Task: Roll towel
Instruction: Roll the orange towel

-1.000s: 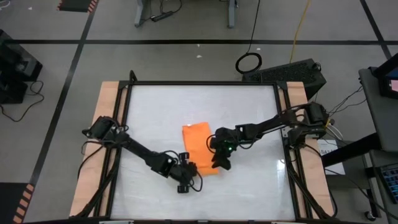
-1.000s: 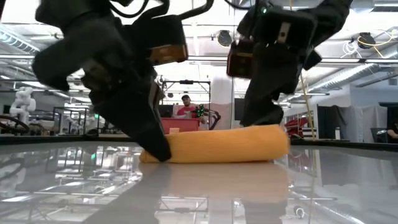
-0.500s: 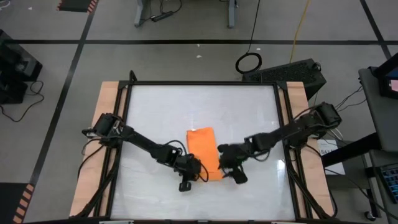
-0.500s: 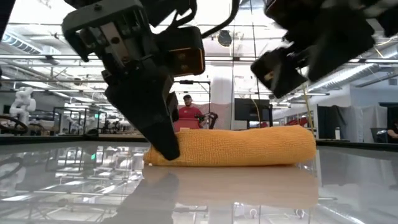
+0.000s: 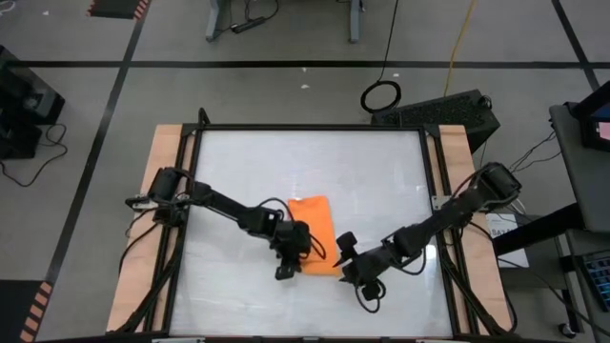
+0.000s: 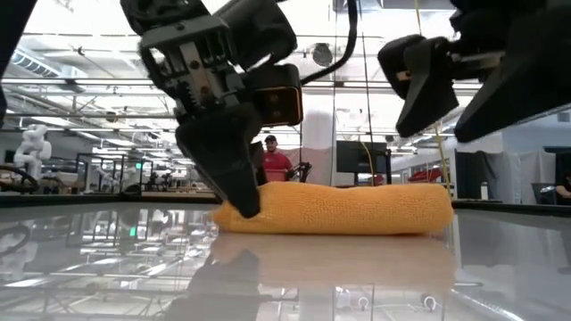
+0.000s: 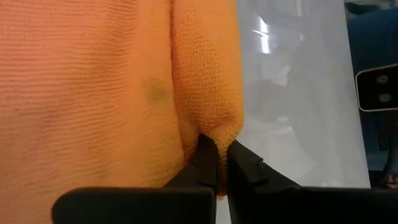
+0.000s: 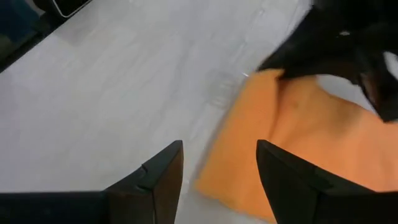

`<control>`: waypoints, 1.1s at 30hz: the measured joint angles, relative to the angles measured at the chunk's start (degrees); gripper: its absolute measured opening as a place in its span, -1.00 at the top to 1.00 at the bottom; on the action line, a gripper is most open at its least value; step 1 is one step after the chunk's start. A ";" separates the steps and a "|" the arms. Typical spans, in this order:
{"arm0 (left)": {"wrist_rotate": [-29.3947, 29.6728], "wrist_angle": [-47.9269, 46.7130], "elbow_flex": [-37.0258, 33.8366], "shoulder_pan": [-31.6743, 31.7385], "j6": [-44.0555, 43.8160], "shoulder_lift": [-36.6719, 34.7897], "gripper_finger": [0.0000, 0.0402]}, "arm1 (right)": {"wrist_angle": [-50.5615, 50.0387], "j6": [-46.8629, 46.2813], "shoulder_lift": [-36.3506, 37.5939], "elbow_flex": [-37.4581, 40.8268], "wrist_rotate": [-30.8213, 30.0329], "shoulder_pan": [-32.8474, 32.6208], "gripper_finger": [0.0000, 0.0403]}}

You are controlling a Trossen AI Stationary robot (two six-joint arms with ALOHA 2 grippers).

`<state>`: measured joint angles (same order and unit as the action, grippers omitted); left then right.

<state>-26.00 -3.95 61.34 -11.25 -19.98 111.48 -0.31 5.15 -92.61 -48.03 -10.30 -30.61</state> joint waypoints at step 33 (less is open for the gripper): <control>-11.21 -1.73 0.07 3.55 -0.52 0.00 0.70 | 5.41 -14.11 -11.39 -0.09 1.82 3.75 0.83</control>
<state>-37.20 -5.67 61.41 -7.71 -20.50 111.48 5.10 -8.96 -104.01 -48.12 -8.48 -26.86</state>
